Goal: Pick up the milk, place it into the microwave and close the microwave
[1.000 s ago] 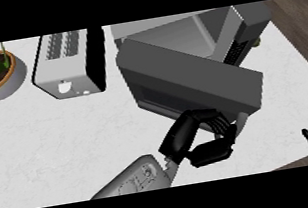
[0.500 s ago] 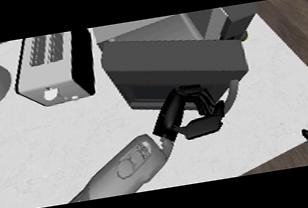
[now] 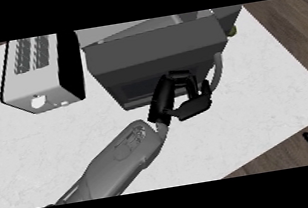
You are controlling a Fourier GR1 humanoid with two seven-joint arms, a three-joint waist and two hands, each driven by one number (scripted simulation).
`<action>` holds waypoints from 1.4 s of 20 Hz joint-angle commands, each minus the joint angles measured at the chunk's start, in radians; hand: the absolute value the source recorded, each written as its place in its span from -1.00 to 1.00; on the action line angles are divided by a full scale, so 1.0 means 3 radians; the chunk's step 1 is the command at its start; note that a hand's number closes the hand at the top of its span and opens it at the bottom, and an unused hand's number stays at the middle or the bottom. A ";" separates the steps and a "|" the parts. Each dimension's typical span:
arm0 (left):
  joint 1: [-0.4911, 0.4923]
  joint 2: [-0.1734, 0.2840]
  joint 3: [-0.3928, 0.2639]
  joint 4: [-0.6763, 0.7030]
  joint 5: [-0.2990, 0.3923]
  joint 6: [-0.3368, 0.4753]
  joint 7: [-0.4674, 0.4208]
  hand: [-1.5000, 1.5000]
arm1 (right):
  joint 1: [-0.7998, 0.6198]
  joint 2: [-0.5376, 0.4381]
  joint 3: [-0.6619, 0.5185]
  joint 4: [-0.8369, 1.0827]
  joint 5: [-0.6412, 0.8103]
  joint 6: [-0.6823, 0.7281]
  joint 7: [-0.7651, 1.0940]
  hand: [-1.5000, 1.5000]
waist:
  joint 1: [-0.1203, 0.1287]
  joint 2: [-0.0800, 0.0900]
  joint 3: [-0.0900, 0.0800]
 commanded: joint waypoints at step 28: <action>-0.0691 -0.0035 0.0225 0.0771 0.0664 -0.0070 -0.0551 1.00 | 0.0112 -0.0313 -0.0060 -0.0547 -0.0540 0.0272 0.0207 -1.00 | -0.0273 0.0082 0.0016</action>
